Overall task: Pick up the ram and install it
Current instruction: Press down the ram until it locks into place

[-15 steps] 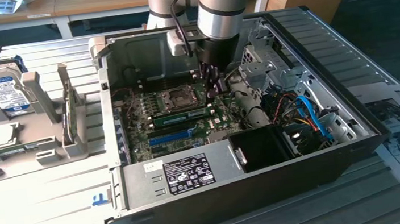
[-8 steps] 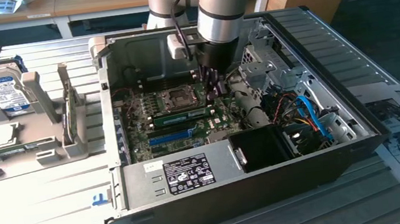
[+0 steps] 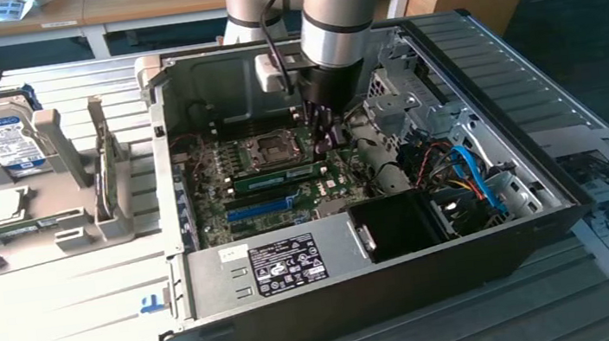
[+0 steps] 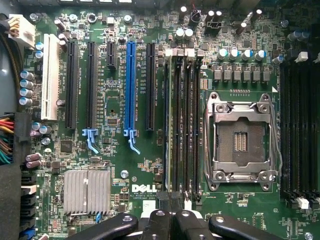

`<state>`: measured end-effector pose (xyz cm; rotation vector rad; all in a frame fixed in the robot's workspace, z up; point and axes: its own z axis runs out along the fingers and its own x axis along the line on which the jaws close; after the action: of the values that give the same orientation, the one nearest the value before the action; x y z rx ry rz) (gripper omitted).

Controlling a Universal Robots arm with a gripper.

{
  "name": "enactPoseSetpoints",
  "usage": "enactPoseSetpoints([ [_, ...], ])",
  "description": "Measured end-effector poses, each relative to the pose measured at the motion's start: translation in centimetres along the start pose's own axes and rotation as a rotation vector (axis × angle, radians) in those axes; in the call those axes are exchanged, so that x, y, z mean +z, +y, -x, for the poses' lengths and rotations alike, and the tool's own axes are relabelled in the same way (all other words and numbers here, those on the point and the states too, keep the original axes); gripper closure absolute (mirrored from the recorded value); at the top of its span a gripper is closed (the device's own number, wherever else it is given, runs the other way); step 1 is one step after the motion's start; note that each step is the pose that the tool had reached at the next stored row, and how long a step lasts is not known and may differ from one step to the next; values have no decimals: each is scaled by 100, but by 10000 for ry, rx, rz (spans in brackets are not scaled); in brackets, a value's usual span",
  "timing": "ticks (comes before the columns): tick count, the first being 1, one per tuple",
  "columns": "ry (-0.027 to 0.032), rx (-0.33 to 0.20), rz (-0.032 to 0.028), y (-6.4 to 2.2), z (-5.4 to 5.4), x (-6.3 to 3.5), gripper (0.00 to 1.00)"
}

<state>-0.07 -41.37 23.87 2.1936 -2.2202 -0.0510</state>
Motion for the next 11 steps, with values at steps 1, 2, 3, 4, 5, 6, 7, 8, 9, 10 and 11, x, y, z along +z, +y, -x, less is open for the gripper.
enactPoseSetpoints([
  [1,-1,1,0,-3,1,0,90],
  [2,-1,1,0,-4,1,1,90],
  [3,-1,2,0,-4,1,1,90],
  [4,0,2,0,-4,1,0,90],
  [5,0,2,1,-4,1,0,90],
  [6,-1,2,0,-4,2,5,90],
  [7,-3,2,-1,-5,3,18,90],
  [8,-3,2,-1,-5,3,31,90],
  [9,-3,0,0,-6,4,41,90],
  [10,-5,-1,0,-7,5,50,90],
  [11,-7,-1,0,-7,8,57,90],
])
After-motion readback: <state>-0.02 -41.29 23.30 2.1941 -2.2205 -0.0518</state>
